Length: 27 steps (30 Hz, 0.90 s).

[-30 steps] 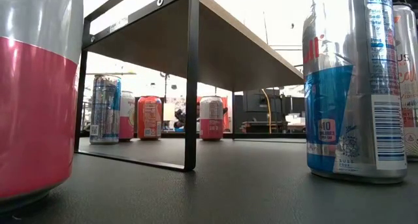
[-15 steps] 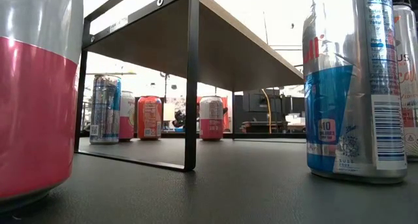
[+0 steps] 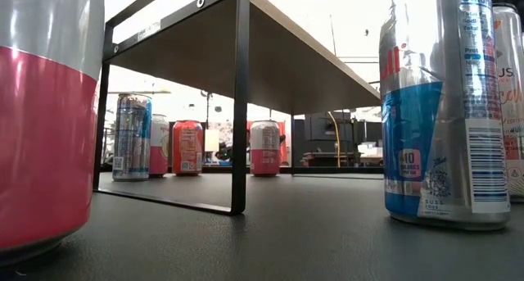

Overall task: Place canned beverage on shelf
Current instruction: Put the top blue soda can on the shelf

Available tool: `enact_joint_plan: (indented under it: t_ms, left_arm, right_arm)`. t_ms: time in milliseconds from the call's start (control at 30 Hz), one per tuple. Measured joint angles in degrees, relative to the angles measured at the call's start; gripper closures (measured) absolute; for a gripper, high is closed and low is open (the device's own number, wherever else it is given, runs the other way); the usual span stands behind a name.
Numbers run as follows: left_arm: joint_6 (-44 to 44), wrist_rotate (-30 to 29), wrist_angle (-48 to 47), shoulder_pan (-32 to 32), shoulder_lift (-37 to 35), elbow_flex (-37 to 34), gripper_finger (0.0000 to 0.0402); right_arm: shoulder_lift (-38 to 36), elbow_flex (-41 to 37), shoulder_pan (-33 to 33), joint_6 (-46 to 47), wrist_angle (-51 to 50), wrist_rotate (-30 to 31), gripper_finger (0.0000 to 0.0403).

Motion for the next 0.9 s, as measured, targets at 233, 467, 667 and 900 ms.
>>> enact_joint_plan:
  t_ms: [233,467,667,900]
  left_arm:
    - [0.01,-0.02,0.00,0.01,0.02,0.02,0.0402]
    - [0.00,-0.02,-0.02,0.00,0.00,0.00,0.0402]
    - [0.01,-0.01,-0.02,0.01,0.01,0.01,0.0402]
    - [0.00,-0.02,-0.02,0.00,0.02,0.00,0.0402]
  right_arm:
    - [8.28,11.50,0.01,-0.84,-3.96,0.00,0.0403]
    - [17.88,22.70,0.00,-1.47,-6.90,0.13,0.0403]
    - [25.49,30.97,0.02,-1.89,-10.81,0.11,0.0403]
    - [31.20,38.96,0.02,-1.49,-11.95,0.04,0.0403]
